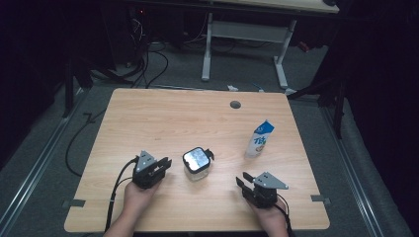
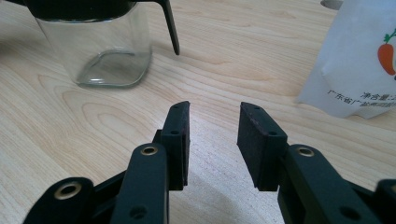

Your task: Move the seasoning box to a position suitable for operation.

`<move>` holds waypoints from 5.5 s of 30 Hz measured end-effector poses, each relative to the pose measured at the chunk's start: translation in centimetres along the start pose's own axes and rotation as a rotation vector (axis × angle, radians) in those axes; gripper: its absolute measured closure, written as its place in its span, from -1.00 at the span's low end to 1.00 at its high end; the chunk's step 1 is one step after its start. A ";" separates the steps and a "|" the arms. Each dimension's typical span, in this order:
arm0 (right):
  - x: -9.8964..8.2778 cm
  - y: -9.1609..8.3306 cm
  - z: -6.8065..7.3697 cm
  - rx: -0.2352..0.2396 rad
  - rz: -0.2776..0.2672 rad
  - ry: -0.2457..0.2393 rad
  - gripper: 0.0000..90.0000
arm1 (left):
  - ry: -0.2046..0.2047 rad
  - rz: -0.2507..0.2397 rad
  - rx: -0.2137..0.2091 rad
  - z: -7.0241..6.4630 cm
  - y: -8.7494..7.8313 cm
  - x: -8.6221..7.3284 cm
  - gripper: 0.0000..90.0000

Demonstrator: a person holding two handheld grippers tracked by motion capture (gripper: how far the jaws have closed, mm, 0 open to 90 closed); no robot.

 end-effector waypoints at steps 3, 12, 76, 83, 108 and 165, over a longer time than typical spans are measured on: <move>0.0 0.0 0.1 0.003 0.000 -0.001 0.45 | 0.024 -0.005 0.011 -0.6 1.0 0.9 0.90; 0.0 -0.1 0.1 0.006 -0.004 -0.002 0.47 | 0.021 -0.013 0.003 -1.1 2.8 2.5 1.00; 0.0 0.3 1.0 0.028 0.007 -0.022 0.47 | 0.102 0.018 -0.126 -9.0 1.5 -0.4 1.00; 0.3 0.9 1.4 0.041 0.023 -0.029 0.95 | 0.111 0.001 -0.067 -6.7 -1.3 -0.6 1.00; 4.7 5.2 3.5 0.071 0.051 -0.088 1.00 | 0.035 0.005 0.012 -2.5 -3.4 -3.2 0.66; -0.7 0.1 -0.4 -0.011 0.007 0.000 0.92 | 0.082 0.024 -0.077 -6.5 -2.6 -3.5 0.90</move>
Point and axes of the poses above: each handheld gripper's, and its own axes: y roughly forward along the jaws, x roughly out of its top, z roughly to its left, the point moved 9 cm from there along y, roughly forward along the jaws, and after that the axes turned 15 degrees about z, right-handed, at the moved point
